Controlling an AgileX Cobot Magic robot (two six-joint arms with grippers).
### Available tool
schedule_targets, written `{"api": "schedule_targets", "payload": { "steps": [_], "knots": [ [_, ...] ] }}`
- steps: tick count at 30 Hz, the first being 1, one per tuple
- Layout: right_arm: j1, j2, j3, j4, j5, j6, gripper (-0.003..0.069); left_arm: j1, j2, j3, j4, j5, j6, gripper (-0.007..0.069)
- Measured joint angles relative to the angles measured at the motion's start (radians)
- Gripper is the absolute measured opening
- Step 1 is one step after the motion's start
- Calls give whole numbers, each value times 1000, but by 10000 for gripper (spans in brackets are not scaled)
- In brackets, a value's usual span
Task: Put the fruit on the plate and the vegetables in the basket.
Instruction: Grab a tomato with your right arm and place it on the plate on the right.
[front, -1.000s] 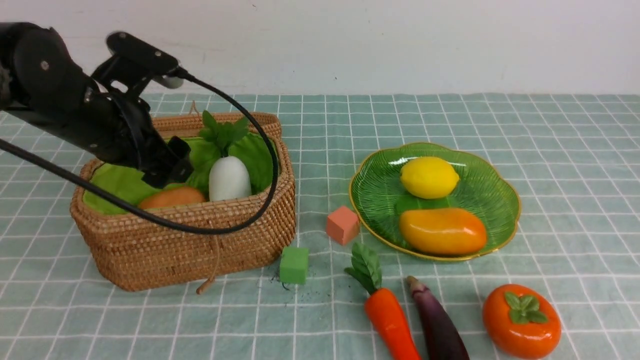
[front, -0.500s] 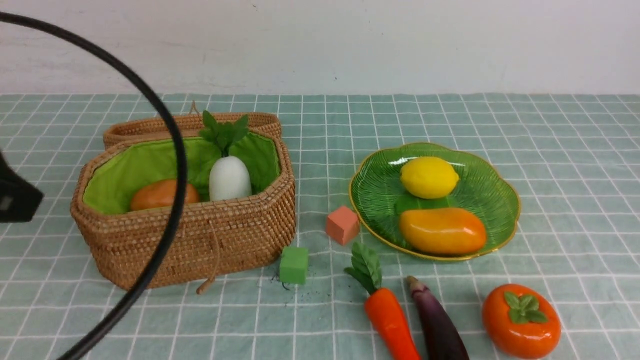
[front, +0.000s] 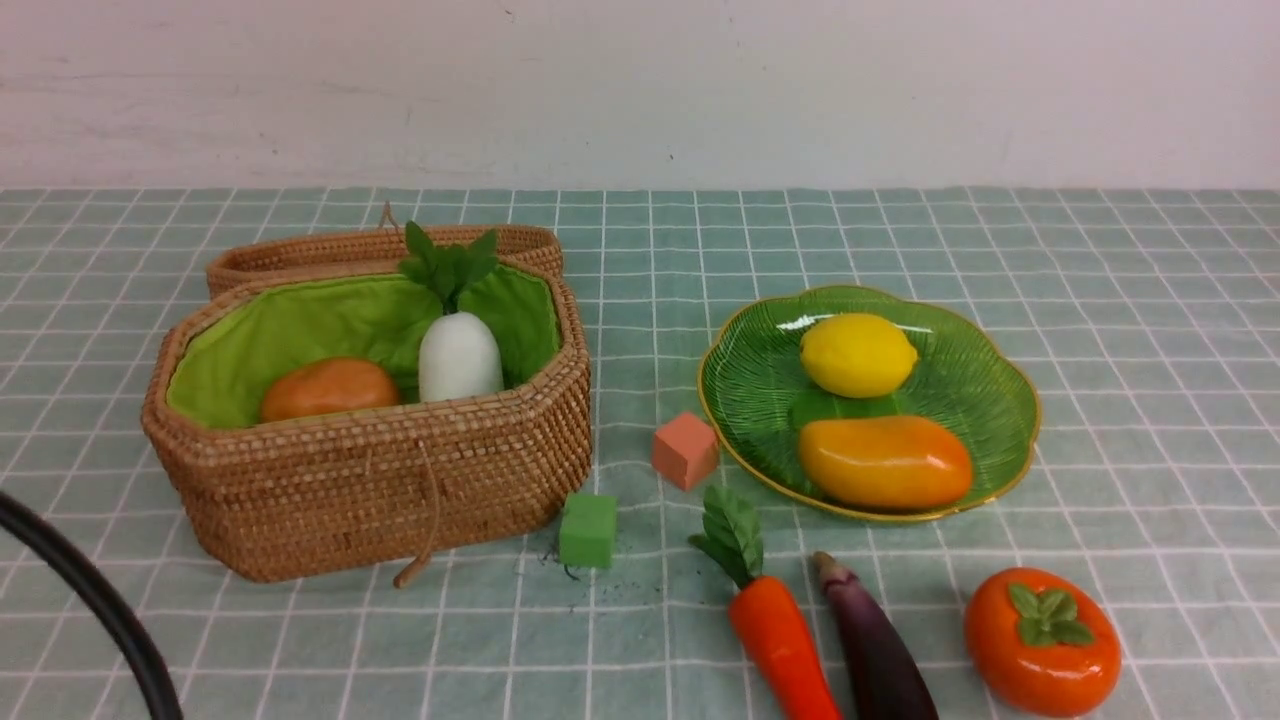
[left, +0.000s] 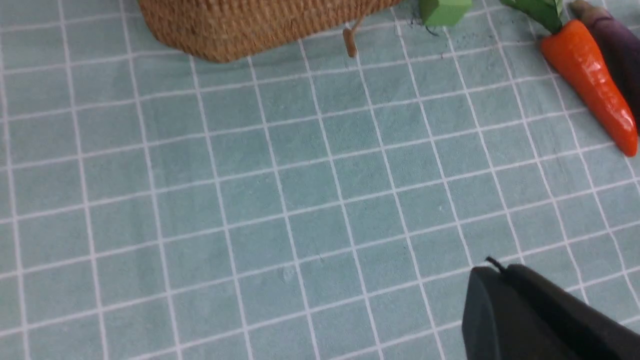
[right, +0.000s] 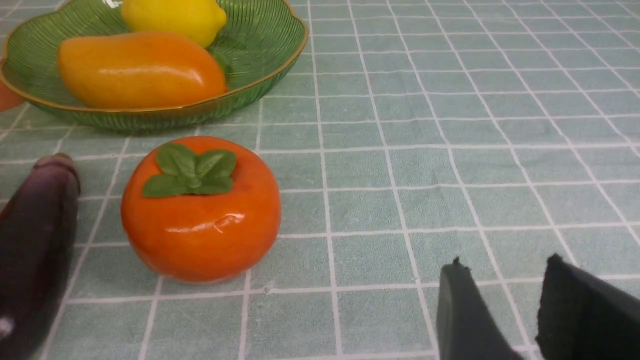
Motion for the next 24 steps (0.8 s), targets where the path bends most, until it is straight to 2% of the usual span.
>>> {"api": "schedule_targets", "payload": {
  "steps": [9,17,24],
  "knots": [
    [0,0,0,0,0,0,242,0,-3,11,-23,-10,0,-13],
    [0,0,0,0,0,0,242,0,-3,11,97,-10,0,-13],
    [0,0,0,0,0,0,242,0,-29,30,146,-41,0,-13]
  ]
}}
